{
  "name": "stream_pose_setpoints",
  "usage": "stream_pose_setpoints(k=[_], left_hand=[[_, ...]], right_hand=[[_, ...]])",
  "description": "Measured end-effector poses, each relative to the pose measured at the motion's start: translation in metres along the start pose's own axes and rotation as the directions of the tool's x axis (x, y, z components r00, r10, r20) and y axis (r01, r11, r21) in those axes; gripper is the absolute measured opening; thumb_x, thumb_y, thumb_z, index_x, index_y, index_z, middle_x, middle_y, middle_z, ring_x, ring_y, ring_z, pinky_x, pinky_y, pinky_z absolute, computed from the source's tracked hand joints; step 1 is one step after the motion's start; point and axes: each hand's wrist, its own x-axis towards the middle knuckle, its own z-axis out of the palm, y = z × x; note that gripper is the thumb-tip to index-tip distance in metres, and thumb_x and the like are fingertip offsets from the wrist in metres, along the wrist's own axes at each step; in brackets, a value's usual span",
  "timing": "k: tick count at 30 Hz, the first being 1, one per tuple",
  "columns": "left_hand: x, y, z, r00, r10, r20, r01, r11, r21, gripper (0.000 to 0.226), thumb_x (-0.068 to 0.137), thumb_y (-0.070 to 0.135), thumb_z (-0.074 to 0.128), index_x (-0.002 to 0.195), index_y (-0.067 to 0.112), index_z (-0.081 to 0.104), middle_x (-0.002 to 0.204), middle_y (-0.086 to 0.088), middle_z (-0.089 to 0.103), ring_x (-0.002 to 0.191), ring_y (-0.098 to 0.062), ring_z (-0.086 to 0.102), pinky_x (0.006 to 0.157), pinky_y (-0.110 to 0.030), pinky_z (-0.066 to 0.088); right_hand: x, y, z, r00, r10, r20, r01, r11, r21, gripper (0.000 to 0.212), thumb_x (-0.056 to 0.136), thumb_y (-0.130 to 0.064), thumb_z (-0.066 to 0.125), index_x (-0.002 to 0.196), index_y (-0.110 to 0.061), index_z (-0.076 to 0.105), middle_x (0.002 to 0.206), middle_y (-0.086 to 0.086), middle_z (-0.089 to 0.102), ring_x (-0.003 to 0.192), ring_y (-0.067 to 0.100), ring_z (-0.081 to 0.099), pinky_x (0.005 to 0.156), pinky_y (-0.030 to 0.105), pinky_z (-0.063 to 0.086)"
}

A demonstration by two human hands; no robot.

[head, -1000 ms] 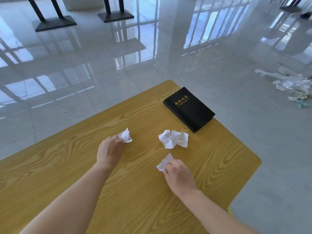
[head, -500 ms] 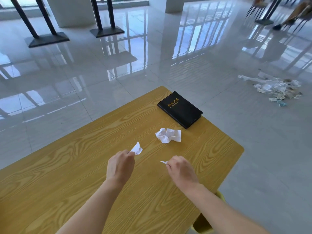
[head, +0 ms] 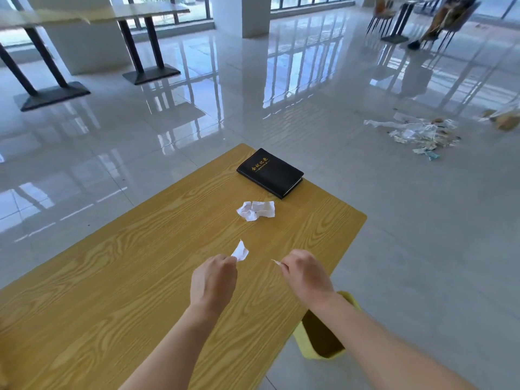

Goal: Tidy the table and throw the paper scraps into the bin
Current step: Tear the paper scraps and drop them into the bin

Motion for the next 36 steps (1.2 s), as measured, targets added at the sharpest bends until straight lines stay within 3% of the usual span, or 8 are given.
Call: stream_pose_setpoints(k=[11,16,19,21,24,27,33,36], left_hand=[[-0.047,0.140,0.023,0.999,0.054,0.001,-0.054,0.999,-0.003,0.019,0.088,0.006,0.051,0.072,0.010,0.060,0.070,-0.003,0.058,0.063,-0.027,0.054,0.052,-0.035,0.044],[-0.068,0.198,0.042,0.995,0.064,0.073,-0.066,0.998,0.019,0.017,0.090,0.009,0.050,0.077,0.011,0.060,0.078,-0.001,0.059,0.072,-0.025,0.056,0.060,-0.036,0.049],[-0.073,0.222,0.054,0.993,0.082,0.080,-0.082,0.997,-0.002,0.021,0.094,0.012,0.046,0.081,0.012,0.062,0.083,-0.001,0.061,0.076,-0.024,0.058,0.067,-0.038,0.053],[-0.078,0.234,0.062,0.992,0.110,0.065,-0.108,0.994,-0.029,0.024,0.096,0.012,0.047,0.077,0.013,0.062,0.079,-0.001,0.062,0.071,-0.021,0.058,0.063,-0.037,0.053],[-0.080,0.246,0.075,0.988,0.140,0.063,-0.137,0.989,-0.053,0.025,0.096,0.012,0.052,0.073,0.015,0.061,0.073,0.000,0.061,0.064,-0.017,0.056,0.051,-0.026,0.040],[-0.076,0.250,0.092,0.984,0.158,0.081,-0.150,0.984,-0.092,0.028,0.096,0.015,0.054,0.069,0.017,0.059,0.071,0.001,0.061,0.062,-0.013,0.053,0.050,-0.019,0.027],[-0.064,0.252,0.140,0.973,0.149,0.175,-0.122,0.980,-0.159,0.023,0.101,0.024,0.049,0.094,0.018,0.070,0.077,0.008,0.058,0.064,-0.009,0.053,0.056,-0.012,0.033],[-0.057,0.250,0.174,0.952,0.182,0.245,-0.141,0.974,-0.176,0.022,0.101,0.026,0.050,0.107,0.021,0.070,0.086,0.007,0.063,0.073,-0.008,0.058,0.068,-0.013,0.046]], right_hand=[[-0.069,0.108,-0.047,0.995,0.038,-0.090,-0.039,0.999,-0.011,0.028,0.095,-0.026,0.059,0.070,-0.013,0.062,0.068,-0.005,0.043,0.060,0.015,0.038,0.050,0.020,0.016],[-0.102,0.161,-0.059,0.995,0.064,-0.081,-0.066,0.997,-0.025,0.027,0.095,-0.028,0.059,0.074,-0.013,0.066,0.072,0.002,0.059,0.062,0.018,0.044,0.056,0.025,0.028],[-0.116,0.184,-0.062,0.993,0.090,-0.076,-0.091,0.996,-0.013,0.024,0.094,-0.026,0.060,0.076,-0.013,0.069,0.072,0.001,0.060,0.060,0.015,0.041,0.052,0.022,0.024],[-0.123,0.198,-0.060,0.991,0.121,-0.056,-0.122,0.993,-0.004,0.024,0.095,-0.026,0.057,0.078,-0.013,0.069,0.074,0.001,0.060,0.063,0.016,0.043,0.055,0.023,0.028],[-0.128,0.213,-0.053,0.986,0.163,-0.031,-0.162,0.986,0.023,0.025,0.096,-0.027,0.054,0.080,-0.014,0.068,0.079,0.002,0.061,0.070,0.019,0.052,0.060,0.026,0.033],[-0.132,0.226,-0.043,0.977,0.212,-0.015,-0.212,0.977,0.024,0.027,0.097,-0.028,0.052,0.080,-0.013,0.068,0.077,0.002,0.060,0.068,0.019,0.048,0.060,0.028,0.034],[-0.133,0.248,-0.011,0.930,0.362,0.062,-0.365,0.930,0.046,0.027,0.093,-0.028,0.053,0.076,-0.013,0.068,0.074,0.002,0.062,0.070,0.025,0.054,0.057,0.031,0.036],[-0.127,0.265,0.013,0.905,0.418,0.083,-0.423,0.904,0.059,0.030,0.090,-0.023,0.057,0.061,-0.015,0.054,0.056,-0.003,0.043,0.060,0.022,0.042,0.048,0.031,0.026]])
